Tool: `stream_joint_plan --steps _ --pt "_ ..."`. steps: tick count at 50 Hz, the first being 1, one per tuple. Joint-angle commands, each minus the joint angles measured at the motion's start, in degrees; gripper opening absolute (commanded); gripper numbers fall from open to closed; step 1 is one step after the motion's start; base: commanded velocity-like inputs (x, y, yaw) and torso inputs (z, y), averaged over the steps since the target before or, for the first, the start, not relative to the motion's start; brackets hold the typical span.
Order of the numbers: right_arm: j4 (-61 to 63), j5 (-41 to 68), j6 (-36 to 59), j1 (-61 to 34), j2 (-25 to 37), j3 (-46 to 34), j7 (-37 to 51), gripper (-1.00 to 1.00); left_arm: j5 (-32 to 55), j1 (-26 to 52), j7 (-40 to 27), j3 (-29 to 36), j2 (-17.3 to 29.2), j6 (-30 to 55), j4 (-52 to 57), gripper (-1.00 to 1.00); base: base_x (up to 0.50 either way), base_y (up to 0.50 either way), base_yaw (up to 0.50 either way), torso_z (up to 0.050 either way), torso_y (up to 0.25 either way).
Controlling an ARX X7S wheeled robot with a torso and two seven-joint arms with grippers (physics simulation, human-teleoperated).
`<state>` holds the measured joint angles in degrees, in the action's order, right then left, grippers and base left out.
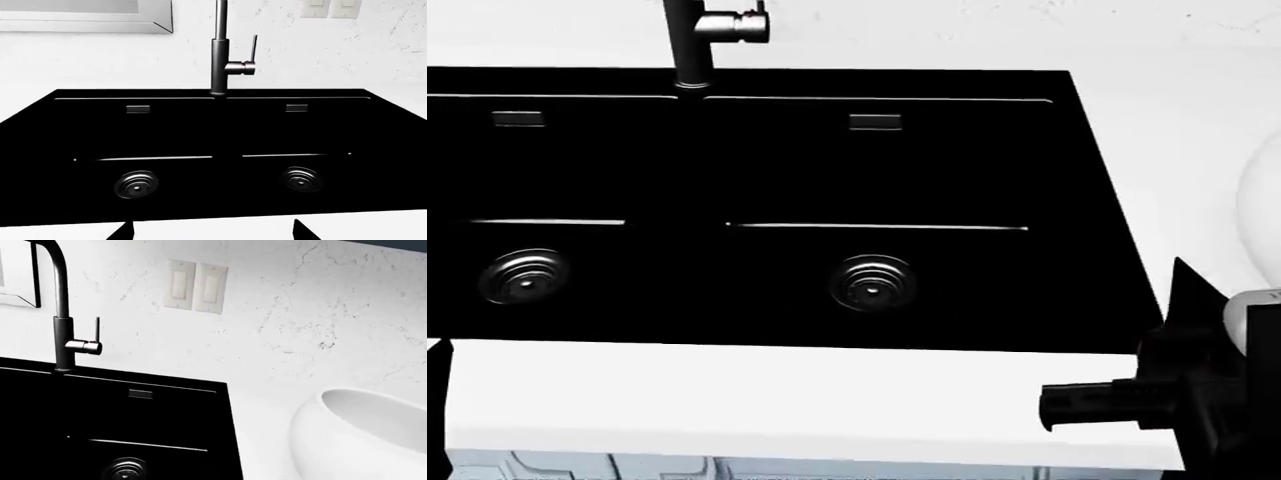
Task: There is a mixed pile of frozen fruits and vegetables on the counter. Locate all the frozen vegetables and place the items in a bowl on the counter. Take all the frozen fruits and defrost them in a running sink.
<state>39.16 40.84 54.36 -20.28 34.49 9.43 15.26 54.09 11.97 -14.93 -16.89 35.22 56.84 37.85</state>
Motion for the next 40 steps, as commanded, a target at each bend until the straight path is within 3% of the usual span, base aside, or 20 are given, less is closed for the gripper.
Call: stream_joint_plan --steps 1,40 --pt "0.6 -2.0 -0.8 2.2 -1.1 1.0 -1.2 -1.00 -1.9 -0.4 0.6 -1.0 -1.1 -0.6 0.6 1.00 -0.06 0.50 0.00 0.000 0.000" --pt "-0.2 -2.6 -1.9 1.2 -0.4 -1.0 -1.5 -1.00 -2.2 -2.2 0.7 -0.7 -0.7 -1.9 0.4 1.00 0.00 0.50 0.00 0.000 0.000"
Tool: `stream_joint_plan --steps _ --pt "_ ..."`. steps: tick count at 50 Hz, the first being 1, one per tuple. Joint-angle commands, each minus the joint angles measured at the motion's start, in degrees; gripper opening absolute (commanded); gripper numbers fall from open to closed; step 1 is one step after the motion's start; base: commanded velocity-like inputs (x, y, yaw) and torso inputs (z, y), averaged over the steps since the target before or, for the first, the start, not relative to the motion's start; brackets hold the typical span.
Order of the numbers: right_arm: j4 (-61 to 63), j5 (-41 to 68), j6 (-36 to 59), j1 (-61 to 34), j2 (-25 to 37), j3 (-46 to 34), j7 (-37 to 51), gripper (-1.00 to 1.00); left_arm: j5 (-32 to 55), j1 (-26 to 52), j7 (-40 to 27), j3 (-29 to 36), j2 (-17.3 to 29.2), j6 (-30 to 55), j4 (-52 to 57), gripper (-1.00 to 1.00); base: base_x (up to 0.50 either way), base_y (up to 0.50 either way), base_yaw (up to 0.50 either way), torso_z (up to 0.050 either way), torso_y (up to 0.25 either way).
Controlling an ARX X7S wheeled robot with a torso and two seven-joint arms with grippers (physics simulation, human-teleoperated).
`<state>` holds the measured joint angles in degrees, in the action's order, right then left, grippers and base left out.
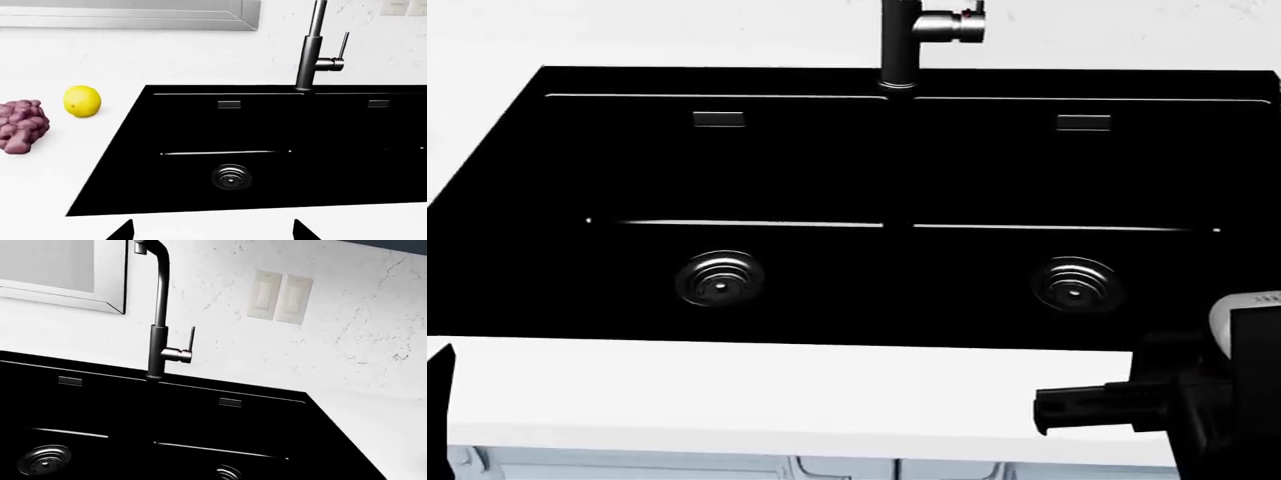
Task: There is a mixed pile of frozen fruits and vegetables on the counter. Locate all the frozen vegetables and place the items in a bowl on the counter. Take all the frozen fruits and defrost them in a running sink.
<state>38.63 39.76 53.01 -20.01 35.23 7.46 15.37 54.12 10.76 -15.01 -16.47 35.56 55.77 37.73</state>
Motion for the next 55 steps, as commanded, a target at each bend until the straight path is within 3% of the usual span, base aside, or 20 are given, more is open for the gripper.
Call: stream_joint_plan --steps 1,30,55 --pt "0.5 -1.4 -0.4 1.0 -1.1 1.1 -1.6 -1.00 -2.2 -0.6 0.6 -0.9 -1.2 -0.7 0.5 1.00 0.00 0.50 0.00 0.000 0.000" --pt "-0.7 -3.0 -3.4 2.2 -1.2 0.3 -1.9 -1.00 -1.5 0.3 0.3 -0.3 -0.4 -0.6 0.1 1.00 0.20 0.49 0.00 0.000 0.000" --pt "-2.4 -3.2 -2.7 1.0 -1.4 -2.0 -1.8 -1.00 -2.4 0.7 -0.5 2.0 -1.1 -0.9 -0.2 1.00 0.42 0.15 0.00 0.000 0.000"
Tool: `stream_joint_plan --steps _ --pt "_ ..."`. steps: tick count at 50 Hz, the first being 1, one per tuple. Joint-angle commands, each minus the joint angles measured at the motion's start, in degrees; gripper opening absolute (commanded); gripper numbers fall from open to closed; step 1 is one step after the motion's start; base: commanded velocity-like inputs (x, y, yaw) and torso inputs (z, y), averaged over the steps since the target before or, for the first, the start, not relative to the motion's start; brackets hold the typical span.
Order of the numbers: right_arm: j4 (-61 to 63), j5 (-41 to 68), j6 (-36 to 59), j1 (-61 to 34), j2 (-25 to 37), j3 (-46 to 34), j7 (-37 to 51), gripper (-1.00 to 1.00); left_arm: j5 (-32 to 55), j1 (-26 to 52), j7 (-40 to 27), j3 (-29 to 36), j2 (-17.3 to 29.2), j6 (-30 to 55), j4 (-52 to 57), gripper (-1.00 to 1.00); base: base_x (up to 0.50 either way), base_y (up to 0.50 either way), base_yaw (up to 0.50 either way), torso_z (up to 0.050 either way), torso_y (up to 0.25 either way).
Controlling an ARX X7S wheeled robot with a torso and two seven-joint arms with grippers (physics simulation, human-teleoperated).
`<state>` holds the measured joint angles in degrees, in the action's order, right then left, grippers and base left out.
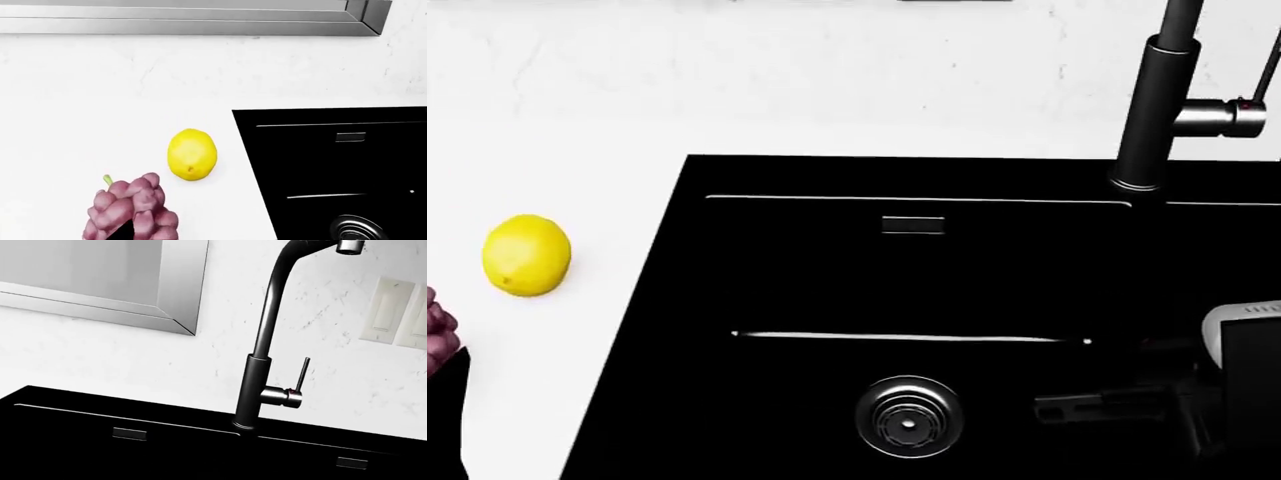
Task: There is a mixed pile of frozen fruits and vegetables on the counter. Locate all the frozen vegetables and place the items in a bowl on the counter. Take all the frozen fruits and defrost them in a running sink.
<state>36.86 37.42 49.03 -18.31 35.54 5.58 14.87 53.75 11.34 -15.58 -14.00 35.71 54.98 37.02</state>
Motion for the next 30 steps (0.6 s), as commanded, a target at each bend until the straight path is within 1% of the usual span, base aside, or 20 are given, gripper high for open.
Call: stream_joint_plan --steps 1,7,11,12,14,15,16,18,20,23,26,28,29,30 --pt "-0.8 -0.6 2.0 -1.4 -1.9 -0.6 -1.0 -1.00 -1.7 0.0 -0.1 -1.0 -1.1 0.0 0.7 1.00 0.00 0.00 0.00 0.000 0.000" --pt "-1.7 -0.5 5.0 -6.0 -2.7 -4.8 -0.7 -1.00 -0.5 -1.1 -0.8 -2.6 -0.6 0.6 1.7 1.00 0.00 0.00 0.00 0.000 0.000" --pt "-4.8 1.2 7.8 -11.9 -5.4 -7.3 -0.8 -1.00 0.0 -1.1 -1.3 -2.9 -0.6 0.8 2.2 1.00 0.00 0.00 0.00 0.000 0.000" --pt "-7.3 1.7 8.9 -14.2 -6.5 -8.9 -1.6 -1.00 1.0 -2.5 -0.9 -4.8 0.0 0.8 2.9 1.00 0.00 0.00 0.00 0.000 0.000" --pt "-11.4 1.2 9.3 -17.0 -8.2 -12.0 -2.8 -1.00 0.4 -1.3 -1.5 -3.3 -0.5 1.1 2.6 1.00 0.00 0.00 0.00 0.000 0.000" --pt "-13.7 1.6 9.8 -18.9 -9.8 -13.0 -3.4 -1.00 0.4 -1.4 -1.6 -3.3 -0.5 1.0 2.5 1.00 0.00 0.00 0.00 0.000 0.000" --pt "-14.4 1.6 10.0 -19.4 -10.0 -13.8 -3.8 -1.00 0.5 -1.5 -1.5 -3.5 -0.4 1.0 2.6 1.00 0.00 0.00 0.00 0.000 0.000" --pt "-19.5 1.2 11.7 -22.3 -12.4 -17.3 -4.8 -1.00 0.6 -2.1 -1.4 -4.0 -0.3 0.8 2.7 1.00 0.00 0.00 0.00 0.000 0.000" --pt "-24.7 0.2 11.1 -23.6 -14.9 -19.8 -5.6 -1.00 0.6 -2.4 -1.5 -4.1 -0.3 0.7 2.8 1.00 0.00 0.00 0.00 0.000 0.000" --pt "-29.2 -1.9 8.4 -24.2 -16.9 -23.0 -7.0 -1.00 0.2 -2.6 -1.4 -4.1 -0.5 0.3 2.6 1.00 0.00 0.00 0.00 0.000 0.000" --pt "-34.5 -2.8 7.2 -26.1 -19.1 -24.1 -7.6 -1.00 0.0 -2.0 -1.6 -3.3 -0.8 0.3 2.2 1.00 0.00 0.00 0.00 0.000 0.000" --pt "-38.3 -2.6 7.9 -27.4 -20.5 -24.6 -8.3 -1.00 0.5 -2.5 -1.5 -4.1 -0.5 0.3 2.6 1.00 0.00 0.00 0.00 0.000 0.000" --pt "-40.2 -3.3 7.3 -27.9 -21.1 -25.7 -8.7 -1.00 0.0 -1.6 -1.9 -3.0 -0.8 0.4 2.2 1.00 0.00 0.00 0.00 0.000 0.000" --pt "-42.2 -3.7 7.0 -28.3 -21.7 -26.8 -9.7 -1.00 0.3 -2.3 -1.6 -3.8 -0.6 0.3 2.5 1.00 0.00 0.00 0.00 0.000 0.000"
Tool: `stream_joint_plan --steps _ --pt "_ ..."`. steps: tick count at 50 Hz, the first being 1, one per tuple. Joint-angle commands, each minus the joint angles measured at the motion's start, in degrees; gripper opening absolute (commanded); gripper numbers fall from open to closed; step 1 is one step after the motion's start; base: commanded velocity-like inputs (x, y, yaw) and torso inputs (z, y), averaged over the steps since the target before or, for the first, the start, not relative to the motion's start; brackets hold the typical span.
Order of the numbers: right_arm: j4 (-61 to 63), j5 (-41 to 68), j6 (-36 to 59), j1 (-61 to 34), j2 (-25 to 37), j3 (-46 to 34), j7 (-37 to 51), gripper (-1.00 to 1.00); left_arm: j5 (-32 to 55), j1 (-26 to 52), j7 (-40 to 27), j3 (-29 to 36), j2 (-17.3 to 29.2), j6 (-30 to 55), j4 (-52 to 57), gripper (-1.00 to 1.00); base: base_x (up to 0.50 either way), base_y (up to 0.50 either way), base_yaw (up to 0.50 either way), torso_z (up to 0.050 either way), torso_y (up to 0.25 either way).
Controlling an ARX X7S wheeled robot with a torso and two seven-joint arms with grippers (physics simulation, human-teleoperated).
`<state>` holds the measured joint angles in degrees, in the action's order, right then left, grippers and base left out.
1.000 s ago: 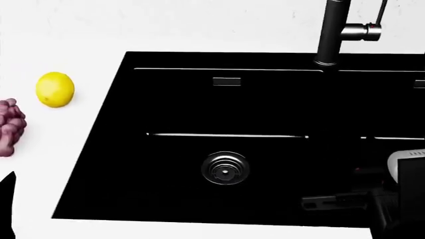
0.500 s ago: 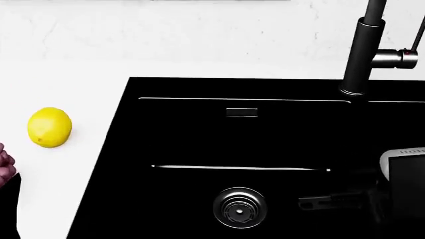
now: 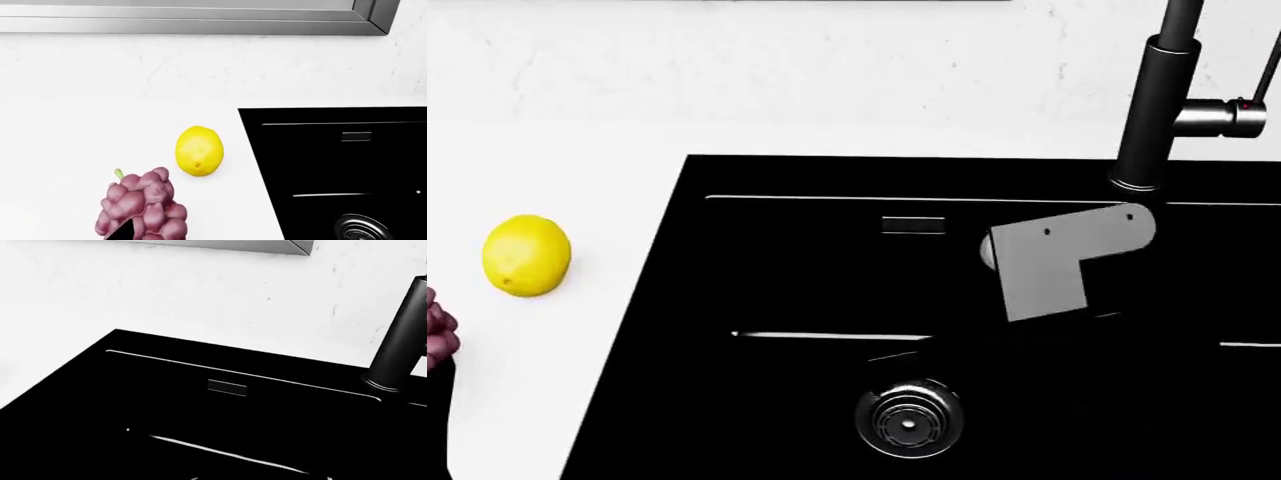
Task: There is a mixed pile of frozen fruits and vegetables on the counter. Locate all the frozen vegetables and place the items in a bowl on the counter. Take all the frozen fruits and defrost them in a running sink.
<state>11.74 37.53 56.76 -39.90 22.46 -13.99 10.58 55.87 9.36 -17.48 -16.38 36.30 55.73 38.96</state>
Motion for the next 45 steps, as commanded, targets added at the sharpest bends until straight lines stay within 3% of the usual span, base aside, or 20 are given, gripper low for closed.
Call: stream_joint_plan --steps 1,5,13,16,17,23,35,36,41,45 --pt "-19.2 -4.8 -1.7 -6.9 -9.0 -9.0 -6.4 -1.00 -1.8 -0.7 0.4 -1.6 -1.1 -0.6 0.6 1.00 0.00 0.00 0.00 0.000 0.000" --pt "-26.9 -7.6 -6.6 -7.3 -11.0 -12.3 -9.0 -1.00 -3.5 -1.2 0.9 -0.3 -1.8 -2.0 0.1 1.00 0.00 0.00 0.00 0.000 0.000" --pt "-54.8 -13.8 -20.4 -11.5 -17.5 -17.0 -14.6 -1.00 -1.8 0.7 0.1 -0.3 -1.2 -0.5 -0.1 1.00 0.00 0.00 0.00 0.000 0.001" --pt "-77.4 -13.8 -31.2 -17.1 -22.4 -17.6 -18.8 -1.00 -1.6 0.2 0.4 -1.0 -0.9 -0.6 -0.2 1.00 0.00 0.00 0.00 0.000 0.000" --pt "-79.9 -10.7 -33.1 -17.6 -22.4 -20.8 -18.7 -1.00 -1.7 0.2 0.3 -1.0 -0.9 -0.7 -0.1 1.00 0.00 0.00 0.00 0.000 0.000" --pt "-85.5 8.4 -37.4 -18.4 -22.4 -38.8 -16.9 -1.00 -2.0 -0.8 0.7 -1.2 -0.8 -1.3 -0.3 1.00 0.00 0.00 0.00 0.000 0.000" --pt "-86.5 21.7 -39.3 -19.1 -22.4 -51.3 -16.2 -1.00 -1.2 -0.7 0.4 -2.0 -0.4 -1.1 -0.3 1.00 0.00 0.00 0.00 0.000 0.000" --pt "-86.3 21.7 -41.1 -19.8 -22.4 -52.0 -15.3 1.00 -1.2 -0.8 0.3 -2.0 -0.5 -1.2 -0.2 1.00 0.00 0.00 0.00 0.000 0.000" --pt "-85.5 22.9 -43.1 -21.3 -22.0 -52.1 -15.2 1.00 -1.6 -1.0 0.5 -1.7 -0.7 -1.7 -0.4 1.00 0.00 0.00 0.00 0.000 0.000" --pt "-62.5 24.1 -39.1 -19.8 -12.0 -52.1 -4.7 1.00 -1.3 -0.9 0.3 -2.1 -0.4 -1.6 -0.4 1.00 0.00 0.00 0.00 0.000 0.000"
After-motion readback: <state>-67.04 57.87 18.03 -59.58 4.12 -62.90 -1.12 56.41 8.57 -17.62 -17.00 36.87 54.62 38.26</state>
